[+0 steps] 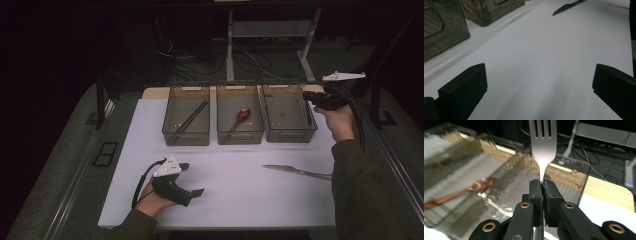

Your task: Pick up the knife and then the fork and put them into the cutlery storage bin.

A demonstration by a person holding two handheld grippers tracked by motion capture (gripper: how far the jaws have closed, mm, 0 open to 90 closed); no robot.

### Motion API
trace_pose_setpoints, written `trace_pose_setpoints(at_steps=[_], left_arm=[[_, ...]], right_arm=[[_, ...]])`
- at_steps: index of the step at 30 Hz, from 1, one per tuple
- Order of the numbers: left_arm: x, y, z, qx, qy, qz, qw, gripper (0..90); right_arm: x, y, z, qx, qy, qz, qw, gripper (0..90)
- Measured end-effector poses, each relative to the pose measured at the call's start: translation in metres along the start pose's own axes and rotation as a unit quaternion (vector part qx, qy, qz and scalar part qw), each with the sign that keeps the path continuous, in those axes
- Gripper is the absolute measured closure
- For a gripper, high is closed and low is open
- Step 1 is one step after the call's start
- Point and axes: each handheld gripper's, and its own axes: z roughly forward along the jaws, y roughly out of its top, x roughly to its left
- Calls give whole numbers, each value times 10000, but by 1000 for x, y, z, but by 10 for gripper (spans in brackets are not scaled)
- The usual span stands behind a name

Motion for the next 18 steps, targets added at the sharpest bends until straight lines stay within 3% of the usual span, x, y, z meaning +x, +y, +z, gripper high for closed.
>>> trace_pose_setpoints(at_steps=[9, 18], left_arm=[[0, 0, 0, 0, -7, -6, 10000, 0], [-1, 0, 0, 5, -11, -3, 10000, 0]], right_arm=[[2, -10, 22, 673, 17, -154, 9976, 860], [2, -18, 31, 1035, 110, -190, 9944, 860]])
